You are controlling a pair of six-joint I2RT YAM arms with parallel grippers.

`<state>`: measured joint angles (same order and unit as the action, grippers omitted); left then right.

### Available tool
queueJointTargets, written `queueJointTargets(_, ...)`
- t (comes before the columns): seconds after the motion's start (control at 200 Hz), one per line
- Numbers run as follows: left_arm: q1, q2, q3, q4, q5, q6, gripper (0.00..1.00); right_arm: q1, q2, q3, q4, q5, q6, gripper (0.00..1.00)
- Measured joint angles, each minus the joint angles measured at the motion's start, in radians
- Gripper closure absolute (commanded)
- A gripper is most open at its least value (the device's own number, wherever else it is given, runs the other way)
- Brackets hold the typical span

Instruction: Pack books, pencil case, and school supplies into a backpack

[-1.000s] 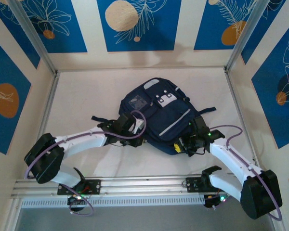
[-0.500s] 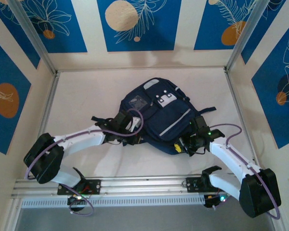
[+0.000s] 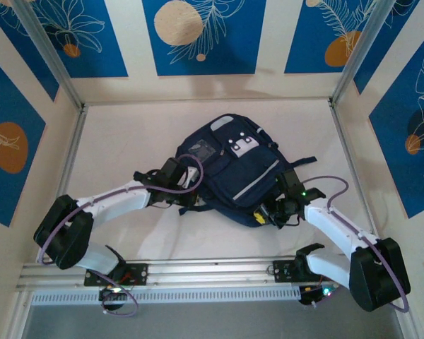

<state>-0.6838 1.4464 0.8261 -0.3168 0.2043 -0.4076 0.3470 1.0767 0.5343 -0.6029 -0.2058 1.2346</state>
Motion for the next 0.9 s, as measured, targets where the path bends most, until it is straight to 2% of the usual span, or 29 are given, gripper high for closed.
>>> queueJointTargets(0.175,0.027,-0.022,-0.011,-0.01,-0.016,0.0,1.0,0.086,0.046,0.021,0.039,-0.012,-0.092,1.0)
queueJointTargets(0.21,0.036,-0.032,-0.019,-0.01,-0.021,0.001,1.0,0.114,0.058,0.029,0.05,-0.013,-0.106,0.97)
queueJointTargets(0.255,0.051,-0.043,-0.029,-0.011,-0.026,0.003,1.0,0.151,0.078,0.04,0.066,-0.015,-0.121,0.85)
queueJointTargets(0.305,0.068,-0.055,-0.04,-0.014,-0.031,0.008,1.0,0.192,0.102,0.054,0.085,-0.019,-0.137,0.65)
queueJointTargets(0.365,0.093,-0.063,-0.054,-0.019,-0.041,0.015,1.0,0.249,0.14,0.08,0.099,-0.041,-0.166,0.51)
queueJointTargets(0.46,0.135,-0.064,-0.061,-0.031,-0.057,0.03,1.0,0.327,0.2,0.151,0.076,-0.053,-0.214,0.38)
queueJointTargets(0.51,0.158,-0.064,-0.061,-0.033,-0.067,0.041,1.0,0.358,0.22,0.194,0.055,-0.049,-0.238,0.35)
queueJointTargets(0.61,0.206,-0.062,-0.061,-0.033,-0.069,0.053,1.0,0.378,0.215,0.249,0.031,-0.038,-0.289,0.24)
queueJointTargets(0.695,0.249,-0.059,-0.06,-0.031,-0.078,0.068,1.0,0.367,0.17,0.26,0.013,-0.022,-0.326,0.21)
queueJointTargets(0.9,0.341,-0.032,-0.035,-0.029,-0.124,0.103,1.0,0.283,-0.023,0.265,-0.064,0.029,-0.375,0.29)
